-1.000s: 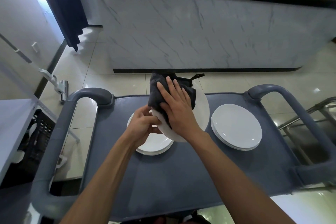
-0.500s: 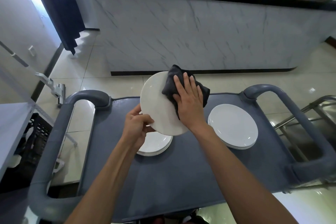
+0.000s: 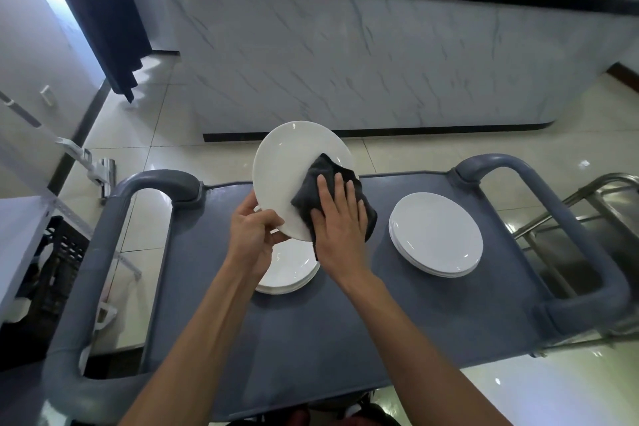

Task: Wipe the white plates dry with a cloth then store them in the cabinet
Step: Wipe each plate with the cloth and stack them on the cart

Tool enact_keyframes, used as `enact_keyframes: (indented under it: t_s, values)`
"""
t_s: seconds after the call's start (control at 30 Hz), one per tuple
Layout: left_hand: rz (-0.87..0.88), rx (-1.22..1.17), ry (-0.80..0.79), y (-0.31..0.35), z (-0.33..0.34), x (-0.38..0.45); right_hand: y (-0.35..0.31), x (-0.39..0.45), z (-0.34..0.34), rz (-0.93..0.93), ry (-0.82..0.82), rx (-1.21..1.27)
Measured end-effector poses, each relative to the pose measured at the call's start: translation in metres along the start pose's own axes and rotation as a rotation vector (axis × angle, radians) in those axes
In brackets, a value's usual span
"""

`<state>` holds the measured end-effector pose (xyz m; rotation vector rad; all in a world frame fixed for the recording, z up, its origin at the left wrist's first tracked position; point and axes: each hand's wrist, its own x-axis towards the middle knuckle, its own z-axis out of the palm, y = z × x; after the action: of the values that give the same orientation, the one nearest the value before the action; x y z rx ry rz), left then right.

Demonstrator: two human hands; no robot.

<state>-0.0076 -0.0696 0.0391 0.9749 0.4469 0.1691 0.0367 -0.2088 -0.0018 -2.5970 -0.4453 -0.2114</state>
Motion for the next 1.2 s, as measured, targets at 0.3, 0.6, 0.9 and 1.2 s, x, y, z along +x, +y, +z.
enact_keyframes:
  t_s: [0.3,0.6,0.9,1.2]
  values:
    - [0.005,-0.004,-0.025,-0.005,0.002,-0.001,-0.036,-0.014,0.007,0.136,-0.033,0.248]
    - [-0.005,-0.045,0.015,-0.004,0.000,0.000,-0.023,-0.017,0.010,0.170,0.103,0.251]
    - [-0.026,-0.033,-0.021,0.000,-0.005,0.005,-0.004,-0.005,-0.017,0.290,0.133,0.528]
    - [-0.089,0.081,-0.121,0.010,-0.020,0.010,0.026,0.020,-0.046,0.308,0.180,0.608]
